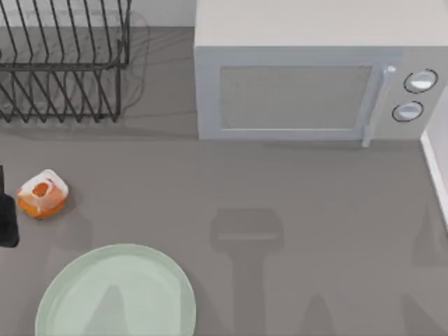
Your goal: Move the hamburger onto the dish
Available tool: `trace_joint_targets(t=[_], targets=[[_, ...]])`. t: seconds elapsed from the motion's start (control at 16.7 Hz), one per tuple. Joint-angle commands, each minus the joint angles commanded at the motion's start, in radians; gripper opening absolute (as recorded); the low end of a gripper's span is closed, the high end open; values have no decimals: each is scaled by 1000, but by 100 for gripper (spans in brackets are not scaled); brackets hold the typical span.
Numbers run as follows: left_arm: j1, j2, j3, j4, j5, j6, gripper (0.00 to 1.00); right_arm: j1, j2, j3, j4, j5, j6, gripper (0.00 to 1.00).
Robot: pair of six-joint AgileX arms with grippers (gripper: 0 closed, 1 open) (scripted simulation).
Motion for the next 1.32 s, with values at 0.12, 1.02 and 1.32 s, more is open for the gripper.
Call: trace_joint_targets(t=[0.12,1.02,1.32], targets=[[-3,198,134,-97,-1,70,100,0,0,0,0,0,0,100],[-29,1499,1047,-767,-6,553,100,0,0,0,0,0,0,100],[-30,1591,1121,-813,-5,590,100,0,0,0,0,0,0,100]])
